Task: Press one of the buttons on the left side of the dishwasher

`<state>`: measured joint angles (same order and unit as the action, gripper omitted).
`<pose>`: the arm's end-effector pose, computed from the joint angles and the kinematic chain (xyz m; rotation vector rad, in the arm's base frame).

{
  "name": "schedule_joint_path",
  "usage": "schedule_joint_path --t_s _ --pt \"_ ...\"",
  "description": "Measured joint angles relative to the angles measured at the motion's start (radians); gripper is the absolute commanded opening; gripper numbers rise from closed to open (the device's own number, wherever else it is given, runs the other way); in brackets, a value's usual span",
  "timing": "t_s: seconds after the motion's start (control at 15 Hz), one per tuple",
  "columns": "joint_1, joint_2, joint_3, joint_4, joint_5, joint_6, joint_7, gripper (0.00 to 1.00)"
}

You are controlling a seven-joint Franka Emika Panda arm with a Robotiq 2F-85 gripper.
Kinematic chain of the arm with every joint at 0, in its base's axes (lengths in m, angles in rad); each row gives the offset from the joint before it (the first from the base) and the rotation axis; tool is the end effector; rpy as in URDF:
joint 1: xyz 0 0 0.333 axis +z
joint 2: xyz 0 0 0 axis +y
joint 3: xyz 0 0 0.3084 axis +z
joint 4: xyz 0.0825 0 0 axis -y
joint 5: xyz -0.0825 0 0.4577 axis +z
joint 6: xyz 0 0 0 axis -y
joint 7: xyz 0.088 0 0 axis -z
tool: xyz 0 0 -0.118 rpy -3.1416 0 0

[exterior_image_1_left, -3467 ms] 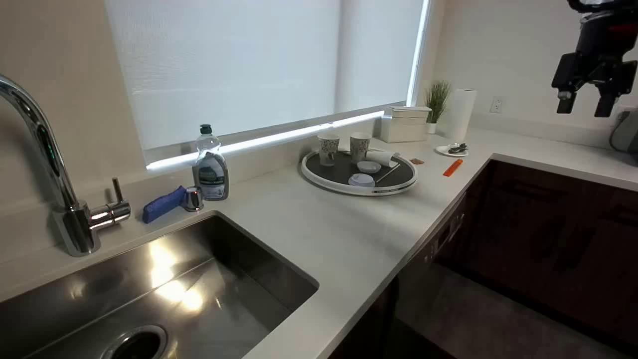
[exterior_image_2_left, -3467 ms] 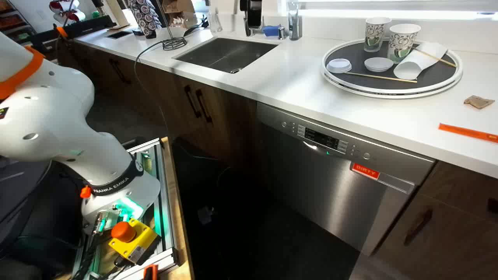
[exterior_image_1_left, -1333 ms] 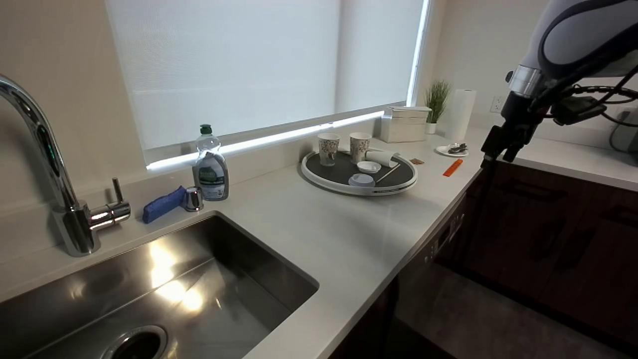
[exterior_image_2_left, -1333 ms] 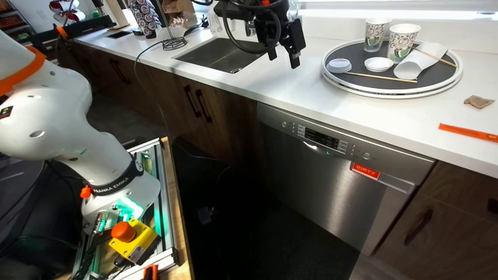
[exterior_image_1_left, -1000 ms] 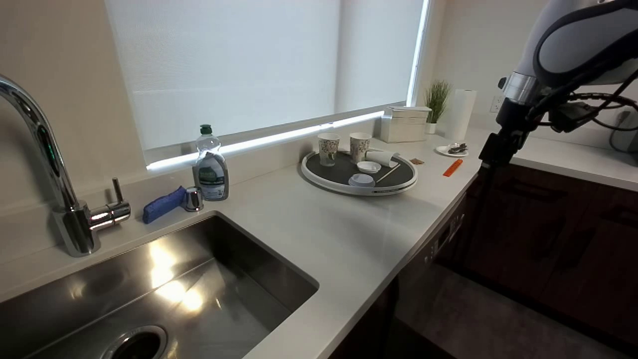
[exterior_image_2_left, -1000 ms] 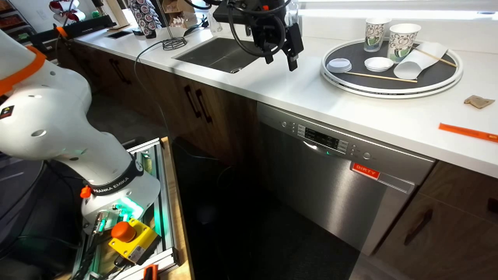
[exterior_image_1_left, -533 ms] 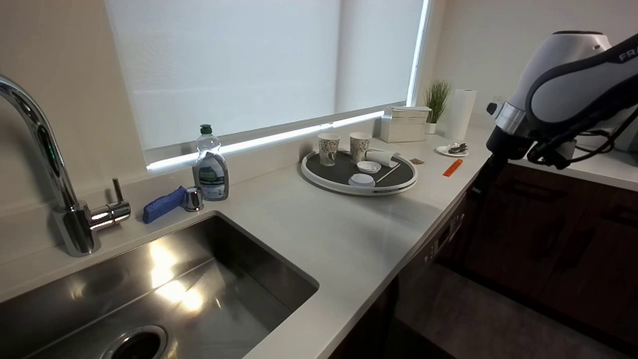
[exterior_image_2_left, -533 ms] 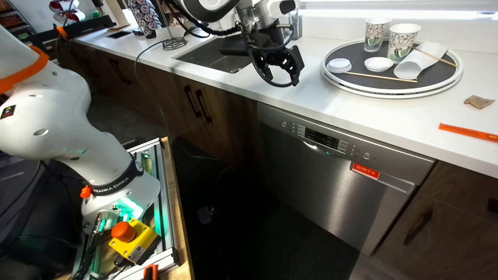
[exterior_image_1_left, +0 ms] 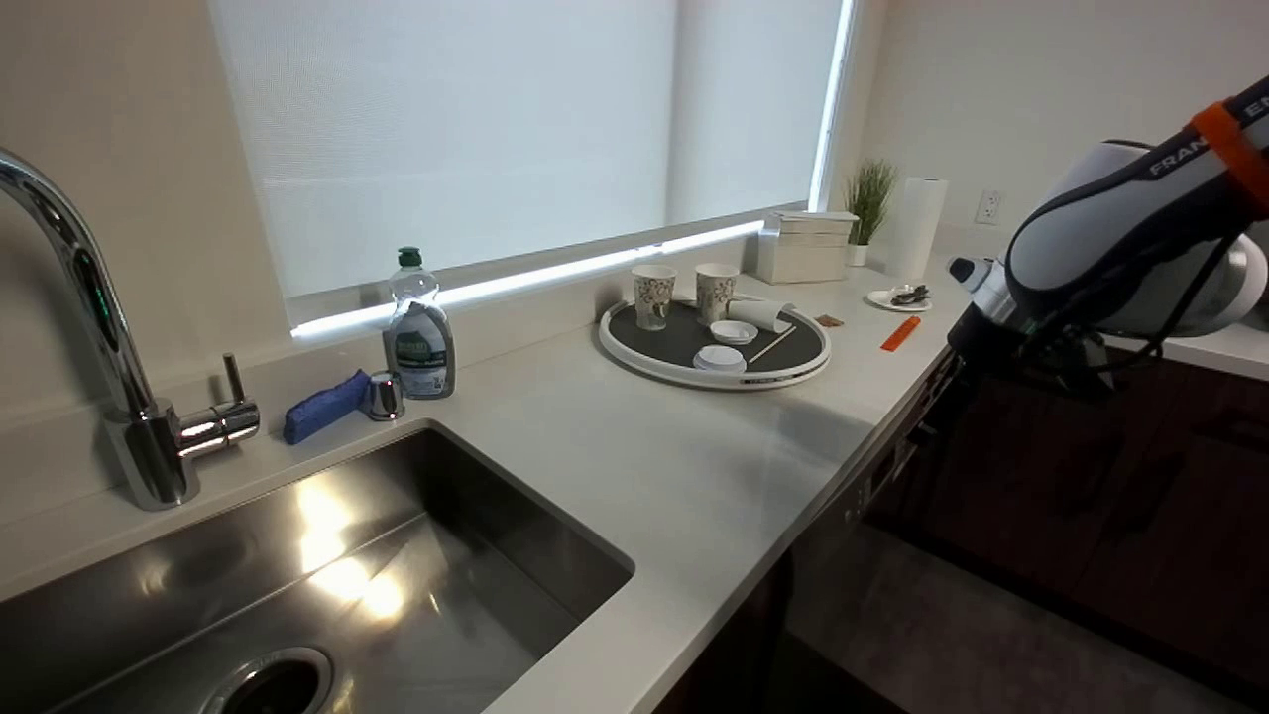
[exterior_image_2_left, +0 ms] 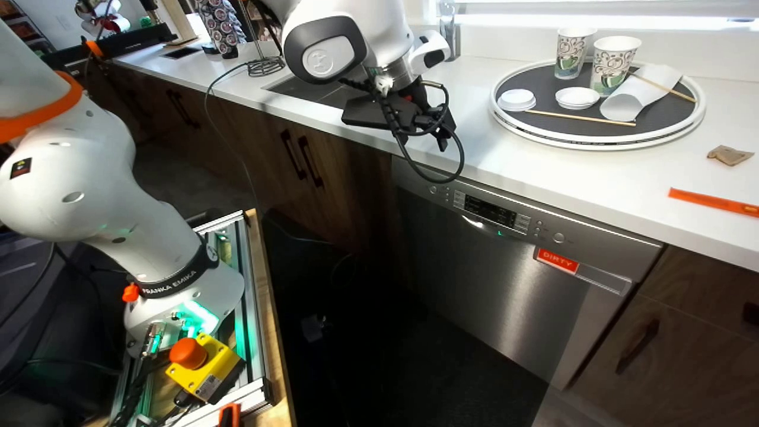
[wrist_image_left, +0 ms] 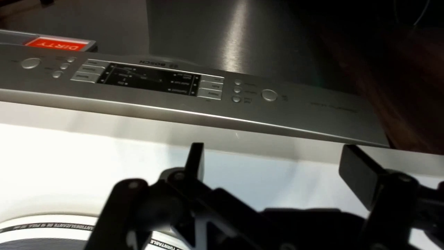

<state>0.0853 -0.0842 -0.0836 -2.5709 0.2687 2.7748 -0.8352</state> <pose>0.5172 -0.0089 0.2453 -2.9536 -0.9120 -0.4929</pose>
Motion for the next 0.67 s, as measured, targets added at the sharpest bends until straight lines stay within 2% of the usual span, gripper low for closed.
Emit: schedule_joint_path --t_s 0.2,0.67 --pt "0.007 0.014 0.000 0.000 0.056 0.000 -0.058 1.00" --pt "-0.012 0.024 0.002 0.005 0.064 0.009 -0.036 1.00"
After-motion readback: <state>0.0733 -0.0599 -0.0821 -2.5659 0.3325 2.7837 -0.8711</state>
